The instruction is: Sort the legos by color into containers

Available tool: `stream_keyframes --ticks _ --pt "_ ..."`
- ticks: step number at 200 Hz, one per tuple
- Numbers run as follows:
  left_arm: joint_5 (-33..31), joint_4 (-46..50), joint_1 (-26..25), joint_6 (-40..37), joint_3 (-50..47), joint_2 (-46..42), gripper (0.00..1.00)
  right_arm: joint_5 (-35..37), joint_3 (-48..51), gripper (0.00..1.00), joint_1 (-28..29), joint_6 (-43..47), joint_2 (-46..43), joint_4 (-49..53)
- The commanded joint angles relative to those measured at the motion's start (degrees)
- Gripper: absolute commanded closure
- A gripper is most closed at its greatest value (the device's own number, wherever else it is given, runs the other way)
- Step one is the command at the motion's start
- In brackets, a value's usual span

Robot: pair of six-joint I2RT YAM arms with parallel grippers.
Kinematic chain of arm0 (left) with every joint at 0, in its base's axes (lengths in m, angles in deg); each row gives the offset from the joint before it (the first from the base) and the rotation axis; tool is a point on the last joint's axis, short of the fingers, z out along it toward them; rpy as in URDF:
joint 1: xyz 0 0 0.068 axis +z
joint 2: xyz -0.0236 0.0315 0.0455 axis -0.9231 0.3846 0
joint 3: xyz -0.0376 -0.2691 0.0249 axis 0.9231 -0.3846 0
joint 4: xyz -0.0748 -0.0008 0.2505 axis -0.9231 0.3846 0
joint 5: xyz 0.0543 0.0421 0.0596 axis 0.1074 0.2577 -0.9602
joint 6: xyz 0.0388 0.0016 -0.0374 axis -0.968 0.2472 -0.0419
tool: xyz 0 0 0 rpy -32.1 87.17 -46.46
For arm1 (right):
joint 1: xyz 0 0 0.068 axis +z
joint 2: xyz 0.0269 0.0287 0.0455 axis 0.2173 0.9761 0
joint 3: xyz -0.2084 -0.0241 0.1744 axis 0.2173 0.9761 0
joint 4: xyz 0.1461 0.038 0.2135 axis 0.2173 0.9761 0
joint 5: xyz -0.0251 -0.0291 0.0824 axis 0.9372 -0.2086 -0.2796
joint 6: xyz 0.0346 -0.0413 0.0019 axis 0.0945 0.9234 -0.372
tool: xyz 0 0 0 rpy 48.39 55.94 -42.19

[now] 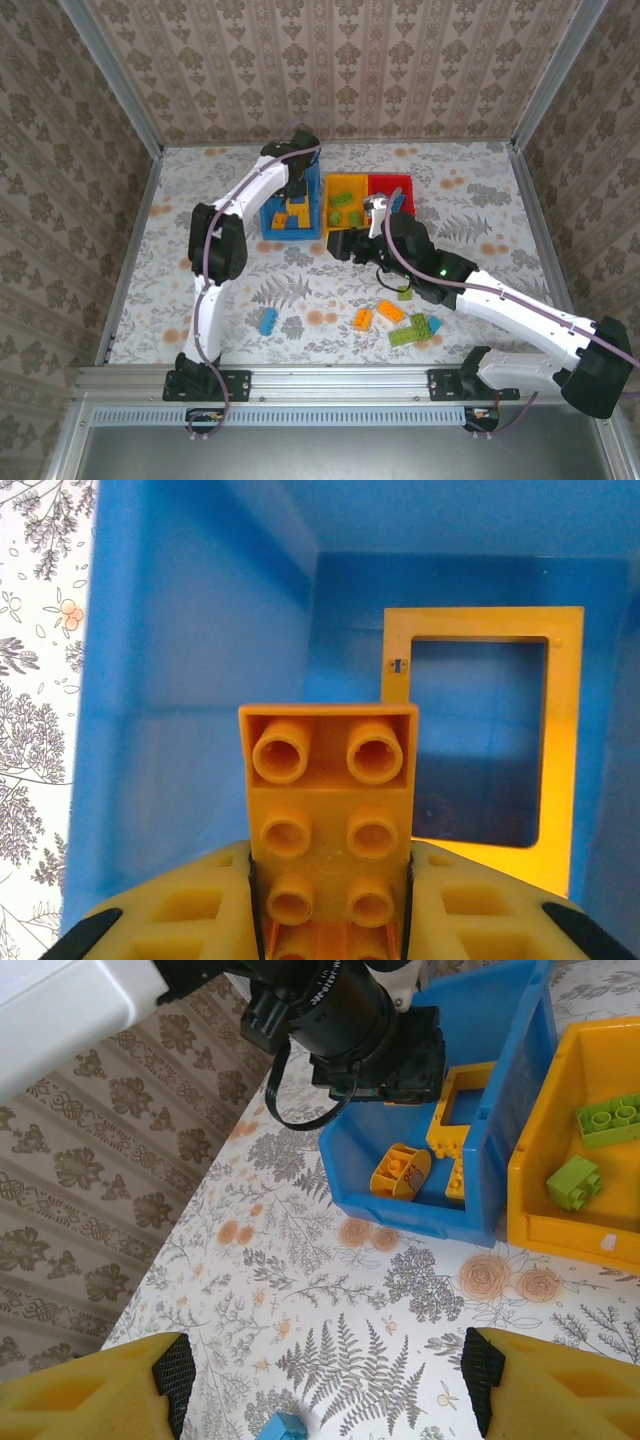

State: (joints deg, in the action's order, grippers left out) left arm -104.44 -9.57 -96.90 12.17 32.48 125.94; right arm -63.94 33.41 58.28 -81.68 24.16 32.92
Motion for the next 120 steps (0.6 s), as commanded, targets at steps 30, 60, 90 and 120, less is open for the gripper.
stream_keyframes --ticks 30,60,90,120 --pt "-1.19 4.83 1.04 0.26 2.68 2.92 0.61 -0.03 1.47 0.25 -0.65 -0.69 -1.0 -1.02" --pt "-1.06 5.58 0.83 0.99 2.83 2.56 0.45 -0.5 1.72 0.25 -0.77 -0.63 -1.09 -0.51" --pt "-0.95 5.5 -0.08 1.21 2.87 0.37 0.39 -0.47 2.46 0.25 -0.83 -0.53 -1.77 -0.04" --pt "0.08 4.85 -1.35 2.07 2.4 -3.56 0.42 0.54 3.39 0.25 -1.14 -0.12 -3.3 1.32"
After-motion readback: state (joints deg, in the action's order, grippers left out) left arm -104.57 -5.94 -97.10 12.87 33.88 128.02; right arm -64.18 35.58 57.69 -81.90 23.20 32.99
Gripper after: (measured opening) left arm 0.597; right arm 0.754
